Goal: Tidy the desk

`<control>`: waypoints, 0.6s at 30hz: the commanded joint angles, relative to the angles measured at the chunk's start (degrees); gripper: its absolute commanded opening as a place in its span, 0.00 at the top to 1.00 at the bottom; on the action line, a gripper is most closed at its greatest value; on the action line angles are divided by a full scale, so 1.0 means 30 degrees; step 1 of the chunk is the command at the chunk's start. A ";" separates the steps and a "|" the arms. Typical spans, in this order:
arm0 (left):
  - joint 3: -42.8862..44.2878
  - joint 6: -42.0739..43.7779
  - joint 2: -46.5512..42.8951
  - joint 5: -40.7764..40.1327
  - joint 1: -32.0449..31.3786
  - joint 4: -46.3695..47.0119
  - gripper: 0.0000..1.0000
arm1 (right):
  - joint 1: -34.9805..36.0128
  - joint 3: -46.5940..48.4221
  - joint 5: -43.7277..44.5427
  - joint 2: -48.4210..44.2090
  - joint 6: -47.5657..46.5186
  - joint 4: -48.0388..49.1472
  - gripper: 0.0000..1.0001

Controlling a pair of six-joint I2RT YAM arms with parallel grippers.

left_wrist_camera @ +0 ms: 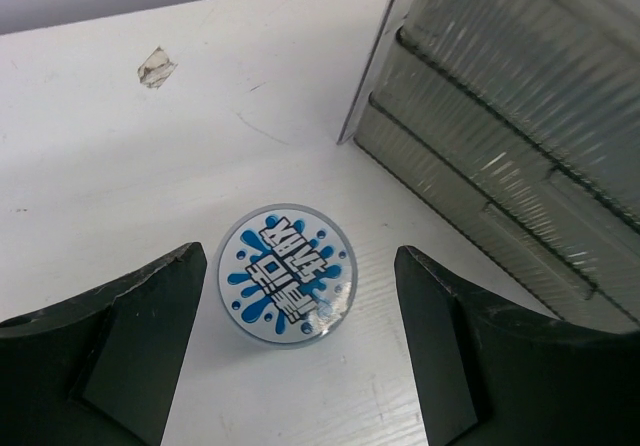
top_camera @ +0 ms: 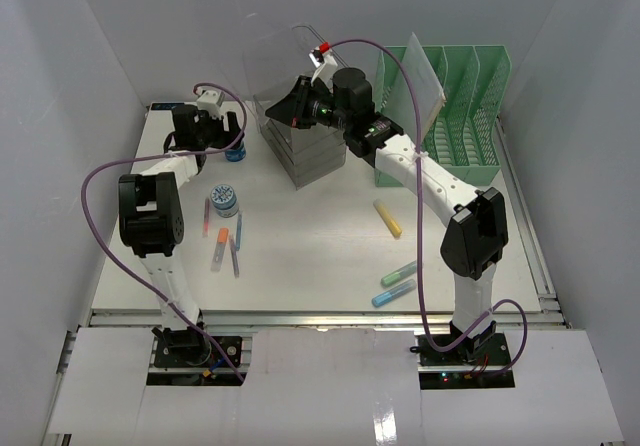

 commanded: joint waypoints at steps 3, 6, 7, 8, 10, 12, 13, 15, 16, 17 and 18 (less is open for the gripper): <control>0.0911 0.0810 0.0509 -0.0622 -0.0051 -0.0620 0.12 | 0.0230 0.1220 -0.1531 -0.0334 0.0286 0.1752 0.92; 0.1083 0.0837 0.0879 -0.0626 -0.0075 -0.0768 0.12 | 0.0254 0.1193 -0.1531 -0.0284 0.0286 0.1750 0.92; 0.1110 0.0816 0.0940 -0.0582 -0.0063 -0.0796 0.13 | 0.0243 0.1198 -0.1531 -0.0267 0.0286 0.1756 0.92; 0.1123 0.0780 0.0996 -0.0510 -0.0059 -0.0808 0.13 | 0.0230 0.1206 -0.1531 -0.0232 0.0286 0.1748 0.92; 0.1107 0.0732 0.1116 -0.0397 -0.0113 -0.0825 0.13 | 0.0230 0.1244 -0.1531 -0.0150 0.0286 0.1743 0.92; 0.1094 0.0744 0.1198 -0.0559 -0.0157 -0.0894 0.16 | 0.0230 0.1276 -0.1550 -0.0119 0.0304 0.1756 0.92; 0.1099 0.0726 0.1238 -0.0678 -0.0168 -0.0934 0.18 | 0.0230 0.1282 -0.1565 -0.0108 0.0319 0.1756 0.92; 0.1141 0.0555 0.1306 -0.0931 -0.0168 -0.1002 0.24 | 0.0230 0.1239 -0.1589 -0.0108 0.0344 0.1738 0.92; 0.1153 0.0465 0.1318 -0.0996 -0.0153 -0.1014 0.27 | 0.0230 0.1228 -0.1590 -0.0123 0.0344 0.1742 0.92; 0.1158 0.0343 0.1318 -0.1067 -0.0144 -0.0998 0.32 | 0.0230 0.1223 -0.1595 -0.0148 0.0344 0.1756 0.92; 0.1170 0.0161 0.1318 -0.1164 -0.0156 -0.0961 0.41 | 0.0230 0.1210 -0.1607 -0.0172 0.0344 0.1756 0.92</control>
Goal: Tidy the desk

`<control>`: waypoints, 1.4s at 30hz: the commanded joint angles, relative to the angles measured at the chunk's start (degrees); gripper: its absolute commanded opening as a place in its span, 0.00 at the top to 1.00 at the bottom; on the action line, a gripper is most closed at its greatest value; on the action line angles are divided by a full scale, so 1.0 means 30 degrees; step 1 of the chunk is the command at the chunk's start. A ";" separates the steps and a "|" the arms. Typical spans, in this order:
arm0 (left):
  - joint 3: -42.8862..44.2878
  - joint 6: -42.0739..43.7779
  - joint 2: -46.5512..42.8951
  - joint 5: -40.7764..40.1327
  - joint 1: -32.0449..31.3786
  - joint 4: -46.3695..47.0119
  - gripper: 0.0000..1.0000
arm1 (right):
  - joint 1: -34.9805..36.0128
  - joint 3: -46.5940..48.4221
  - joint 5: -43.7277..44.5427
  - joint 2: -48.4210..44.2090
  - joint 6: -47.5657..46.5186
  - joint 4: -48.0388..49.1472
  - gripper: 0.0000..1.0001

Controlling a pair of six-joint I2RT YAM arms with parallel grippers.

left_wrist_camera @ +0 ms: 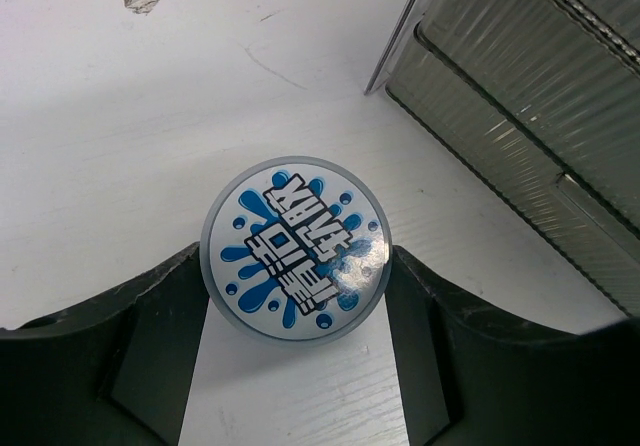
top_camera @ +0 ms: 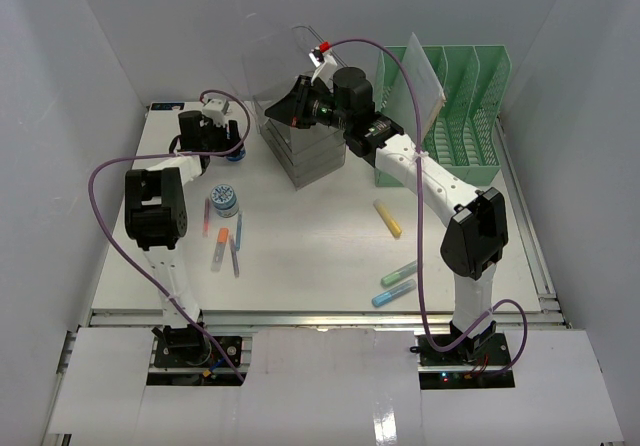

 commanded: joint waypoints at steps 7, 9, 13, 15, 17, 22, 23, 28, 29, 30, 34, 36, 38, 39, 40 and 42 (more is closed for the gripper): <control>0.0080 -0.1605 -0.0817 -0.0257 -0.0077 0.0883 0.73 | 0.0188 0.0981 -0.1419 -0.0404 -0.0003 0.1736 0.92; -0.0507 -0.2616 -0.1636 0.0061 0.0008 0.1661 0.76 | 0.0153 0.0946 -0.1454 -0.0463 -0.0003 0.1725 0.92; -0.2574 -0.5693 -0.3333 0.2530 0.0562 0.3486 0.81 | 0.0089 0.0910 -0.1459 -0.0505 -0.0003 0.1754 0.92; -0.3408 -0.8212 -0.4354 0.3953 0.1077 0.4978 0.83 | 0.0103 0.0796 -0.1444 -0.0590 0.0011 0.1740 0.92; -0.4391 -1.0391 -0.5039 0.5280 0.1474 0.6466 0.84 | 0.0097 0.0649 -0.1459 -0.0642 0.0026 0.1746 0.92; -0.6198 -1.6319 -0.5506 0.7798 0.2004 1.1228 0.84 | 0.0042 0.0560 -0.1471 -0.0779 0.0038 0.1754 0.92; -0.6473 -1.7324 -0.5442 0.8252 0.2020 1.2554 0.84 | 0.0058 0.0560 -0.1487 -0.0795 0.0054 0.1754 0.92; -0.6532 -2.4128 -0.3747 0.9068 0.1953 1.8337 0.85 | 0.0001 0.0560 -0.1496 -0.0818 0.0063 0.1754 0.92; -0.6314 -2.5305 -0.3309 0.9030 0.1855 1.9216 0.84 | 0.0001 0.0560 -0.1516 -0.0798 0.0083 0.1754 0.92; -0.6086 -2.6155 -0.2923 0.8870 0.1742 1.9918 0.84 | 0.0001 0.0577 -0.1518 -0.0762 0.0102 0.1754 0.92; -0.4749 -2.8357 -0.1802 0.8148 0.0968 2.1420 0.84 | 0.0009 0.0655 -0.1518 -0.0621 0.0143 0.1775 0.92; -0.4070 -2.8567 -0.1353 0.7784 0.0603 2.1534 0.84 | 0.0021 0.0677 -0.1518 -0.0612 0.0143 0.1754 0.92; -0.3460 -2.8491 -0.0944 0.7341 0.0192 2.1404 0.84 | 0.0001 0.0674 -0.1576 -0.0562 0.0140 0.1754 0.92; -0.3226 -2.8490 -0.0810 0.7161 0.0044 2.1382 0.84 | 0.0003 0.0648 -0.1577 -0.0560 0.0118 0.1754 0.92; -0.2976 -2.8490 -0.0502 0.6930 -0.0129 2.1440 0.84 | 0.0022 0.0648 -0.1577 -0.0541 0.0156 0.1754 0.92; -0.2494 -2.8427 -0.0167 0.6465 -0.0342 2.1391 0.84 | 0.0020 0.0618 -0.1577 -0.0562 0.0172 0.1754 0.92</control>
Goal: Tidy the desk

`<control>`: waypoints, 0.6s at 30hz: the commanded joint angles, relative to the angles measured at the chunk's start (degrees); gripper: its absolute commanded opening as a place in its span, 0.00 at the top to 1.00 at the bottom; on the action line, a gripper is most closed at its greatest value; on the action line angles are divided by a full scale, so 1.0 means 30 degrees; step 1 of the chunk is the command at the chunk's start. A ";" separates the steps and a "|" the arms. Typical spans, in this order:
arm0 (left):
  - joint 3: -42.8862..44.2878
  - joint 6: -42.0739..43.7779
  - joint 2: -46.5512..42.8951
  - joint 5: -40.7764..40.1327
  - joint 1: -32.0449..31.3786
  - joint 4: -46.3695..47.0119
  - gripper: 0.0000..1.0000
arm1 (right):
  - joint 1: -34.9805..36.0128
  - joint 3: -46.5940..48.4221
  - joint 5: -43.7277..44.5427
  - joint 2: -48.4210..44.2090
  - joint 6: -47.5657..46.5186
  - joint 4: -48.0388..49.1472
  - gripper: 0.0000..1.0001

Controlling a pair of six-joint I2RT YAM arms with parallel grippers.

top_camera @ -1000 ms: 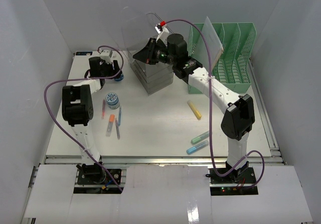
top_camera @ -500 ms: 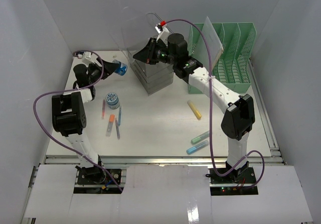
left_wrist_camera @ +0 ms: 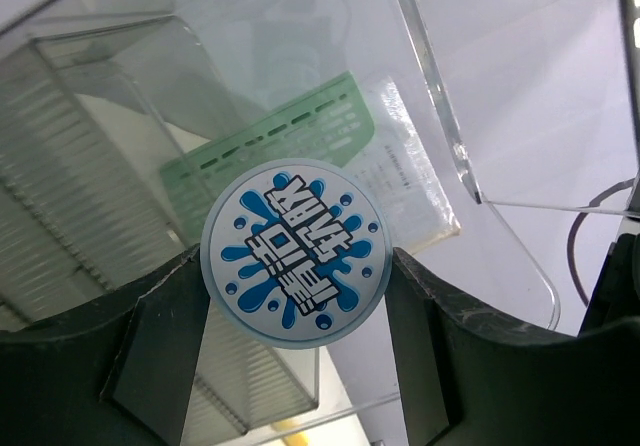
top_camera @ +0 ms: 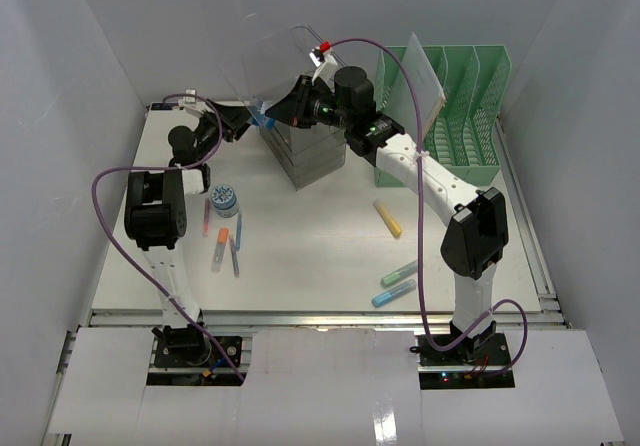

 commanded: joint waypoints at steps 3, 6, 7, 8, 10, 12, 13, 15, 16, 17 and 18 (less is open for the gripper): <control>0.2352 -0.0243 0.0168 -0.1488 -0.1449 0.0820 0.84 | 0.0125 0.0635 -0.1154 -0.0574 0.0126 0.1722 0.92; 0.2737 0.0927 0.0238 -0.1800 -0.1814 -0.0685 0.81 | 0.0146 0.0639 -0.1154 -0.0591 0.0126 0.1739 0.92; 0.2759 0.1290 0.0228 -0.1920 -0.1911 -0.1072 0.79 | 0.0149 0.0642 -0.1154 -0.0596 0.0126 0.1739 0.92; 0.2697 0.1574 0.0197 -0.2030 -0.1974 -0.1280 0.76 | 0.0133 0.0627 -0.1154 -0.0612 0.0126 0.1739 0.92; 0.2560 0.1886 0.0154 -0.2246 -0.2138 -0.1678 0.67 | 0.0125 0.0618 -0.1180 -0.0621 0.0126 0.1739 0.92; 0.2440 0.2149 0.0015 -0.2337 -0.2250 -0.2137 0.54 | 0.0096 0.0614 -0.1179 -0.0650 0.0126 0.1739 0.92; 0.2355 0.2320 -0.0070 -0.2388 -0.2285 -0.2326 0.48 | 0.0096 0.0597 -0.1162 -0.0650 0.0126 0.1739 0.92; 0.2114 0.2776 -0.0385 -0.2562 -0.2376 -0.2840 0.29 | 0.0096 0.0589 -0.1129 -0.0650 0.0126 0.1764 0.92; 0.2030 0.3150 -0.0644 -0.2685 -0.2422 -0.3174 0.23 | 0.0096 0.0573 -0.1141 -0.0682 0.0142 0.1752 0.92; 0.1961 0.3507 -0.0894 -0.2771 -0.2448 -0.3464 0.18 | 0.0096 0.0552 -0.1146 -0.0708 0.0155 0.1740 0.92; 0.1890 0.3776 -0.1091 -0.2790 -0.2448 -0.3661 0.13 | 0.0096 0.0535 -0.1129 -0.0708 0.0155 0.1739 0.92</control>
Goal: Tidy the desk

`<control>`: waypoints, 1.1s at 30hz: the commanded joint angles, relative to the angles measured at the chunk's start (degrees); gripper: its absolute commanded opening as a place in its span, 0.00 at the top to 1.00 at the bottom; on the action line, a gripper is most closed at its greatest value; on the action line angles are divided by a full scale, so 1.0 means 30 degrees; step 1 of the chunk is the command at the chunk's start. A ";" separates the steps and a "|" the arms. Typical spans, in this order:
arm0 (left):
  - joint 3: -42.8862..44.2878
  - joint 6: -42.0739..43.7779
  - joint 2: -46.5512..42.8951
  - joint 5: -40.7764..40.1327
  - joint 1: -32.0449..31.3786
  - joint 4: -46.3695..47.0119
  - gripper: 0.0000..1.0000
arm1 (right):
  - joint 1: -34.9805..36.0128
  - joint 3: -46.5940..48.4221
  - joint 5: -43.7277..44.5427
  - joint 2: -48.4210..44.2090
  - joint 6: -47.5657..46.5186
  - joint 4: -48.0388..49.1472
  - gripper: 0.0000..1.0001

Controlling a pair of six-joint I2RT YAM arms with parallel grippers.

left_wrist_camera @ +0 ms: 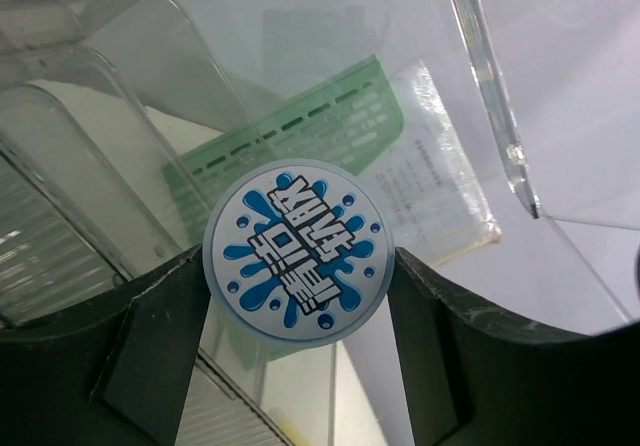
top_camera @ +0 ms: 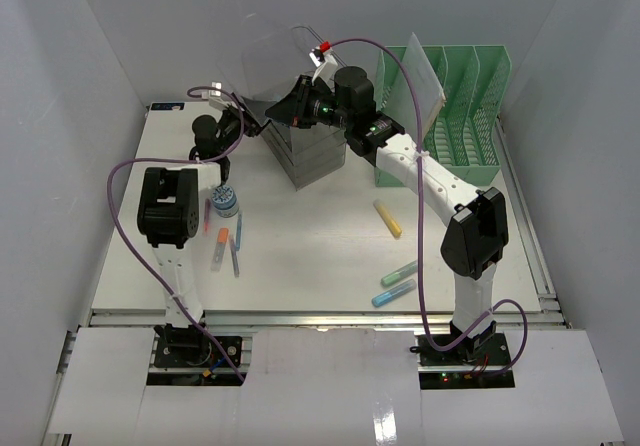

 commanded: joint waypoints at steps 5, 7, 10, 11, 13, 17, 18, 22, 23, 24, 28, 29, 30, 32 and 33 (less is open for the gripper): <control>0.0111 0.2088 -0.2298 -0.0528 -0.0087 -0.1365 0.08 | 0.0104 0.0510 -0.1046 -0.0708 0.0155 0.1739 0.92; 0.0087 0.2192 -0.2434 -0.0577 -0.0087 -0.1417 0.08 | 0.0096 0.0454 -0.1028 -0.0749 0.0132 0.1739 0.92; -0.0246 0.2409 -0.2692 -0.0724 -0.0087 -0.1411 0.08 | 0.0096 0.0273 -0.1028 -0.0890 0.0143 0.1769 0.92; -0.0493 0.2453 -0.2852 -0.0811 -0.0087 -0.1309 0.08 | 0.0096 0.0244 -0.1028 -0.0934 0.0129 0.1769 0.92; -0.1125 0.2766 -0.3310 -0.1122 -0.0052 -0.1201 0.09 | 0.0067 0.0237 -0.1028 -0.1006 0.0097 0.1769 0.92; -0.2716 0.4417 -0.4957 -0.2024 0.0305 -0.1979 0.12 | 0.0063 0.0237 -0.1061 -0.1060 0.0096 0.1769 0.92; -0.3031 0.4655 -0.5629 -0.2463 0.0410 -0.2625 0.13 | 0.0038 0.0237 -0.1087 -0.1060 0.0096 0.1769 0.92; -0.5142 0.6288 -0.7580 -0.3373 0.1088 -0.3853 0.13 | 0.0037 0.0201 -0.1175 -0.1031 0.0232 0.1827 0.92; -0.5575 0.7127 -0.8121 -0.3495 0.1253 -0.4349 0.13 | 0.0037 0.0157 -0.1197 -0.1042 0.0276 0.1871 0.92; -0.6277 0.8247 -0.8737 -0.3640 0.1434 -0.5000 0.12 | 0.0037 0.0120 -0.1233 -0.1060 0.0330 0.1943 0.92; -0.6690 1.2565 -1.1622 -0.5457 0.1437 -1.1318 0.10 | 0.0037 -0.0118 -0.1238 -0.1148 0.0239 0.1978 0.92; -0.6376 1.3026 -1.2212 -0.6281 0.1437 -1.3528 0.10 | 0.0037 -0.0138 -0.1257 -0.1148 0.0219 0.1998 0.92; -0.6018 1.3787 -1.2658 -0.6986 0.1437 -1.5531 0.09 | 0.0037 -0.0130 -0.1263 -0.1122 0.0214 0.2016 0.92; -0.5406 1.4912 -1.3366 -0.8438 0.1437 -1.9223 0.07 | 0.0037 -0.0172 -0.1244 -0.1090 0.0214 0.2013 0.92; -0.5265 1.5203 -1.3771 -0.9114 0.1437 -2.0967 0.07 | 0.0037 -0.0225 -0.1222 -0.1078 0.0190 0.2003 0.92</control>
